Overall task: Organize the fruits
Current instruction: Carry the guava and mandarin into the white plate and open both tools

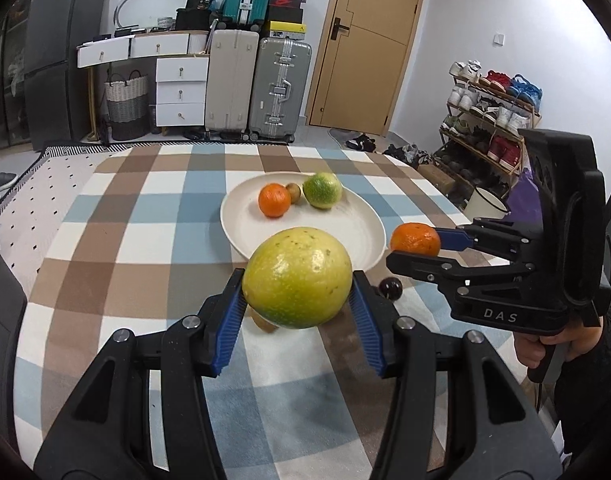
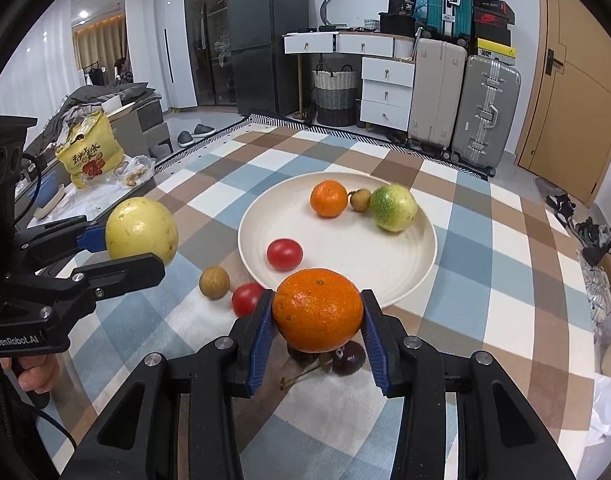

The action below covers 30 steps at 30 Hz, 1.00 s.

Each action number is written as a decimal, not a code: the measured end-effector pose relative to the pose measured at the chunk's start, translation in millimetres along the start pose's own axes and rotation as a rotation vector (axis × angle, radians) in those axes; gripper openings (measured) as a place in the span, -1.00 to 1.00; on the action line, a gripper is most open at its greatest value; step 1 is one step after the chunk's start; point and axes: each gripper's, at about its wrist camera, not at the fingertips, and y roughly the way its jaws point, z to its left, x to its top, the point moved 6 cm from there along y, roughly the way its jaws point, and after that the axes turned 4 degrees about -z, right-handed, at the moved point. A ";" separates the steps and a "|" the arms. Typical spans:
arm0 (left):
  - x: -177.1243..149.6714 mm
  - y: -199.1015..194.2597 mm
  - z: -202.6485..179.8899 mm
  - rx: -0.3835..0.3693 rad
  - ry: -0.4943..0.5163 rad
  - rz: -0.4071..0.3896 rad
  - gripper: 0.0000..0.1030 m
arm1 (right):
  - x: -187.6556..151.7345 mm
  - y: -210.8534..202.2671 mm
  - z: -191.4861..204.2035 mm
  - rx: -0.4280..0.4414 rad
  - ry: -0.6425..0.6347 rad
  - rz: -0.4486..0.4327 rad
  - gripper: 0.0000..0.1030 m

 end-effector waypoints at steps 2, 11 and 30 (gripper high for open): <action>7.3 -0.8 1.8 -0.003 0.002 -0.008 -0.06 | 4.3 -1.6 -0.2 0.006 -0.002 -0.009 -0.18; 27.4 12.2 1.1 0.015 0.040 -0.010 -0.06 | 12.0 5.1 -11.2 -0.006 0.013 -0.016 -0.18; 32.9 88.6 5.2 0.037 0.048 0.054 -0.06 | 16.3 40.0 -30.2 0.014 0.116 0.010 -0.18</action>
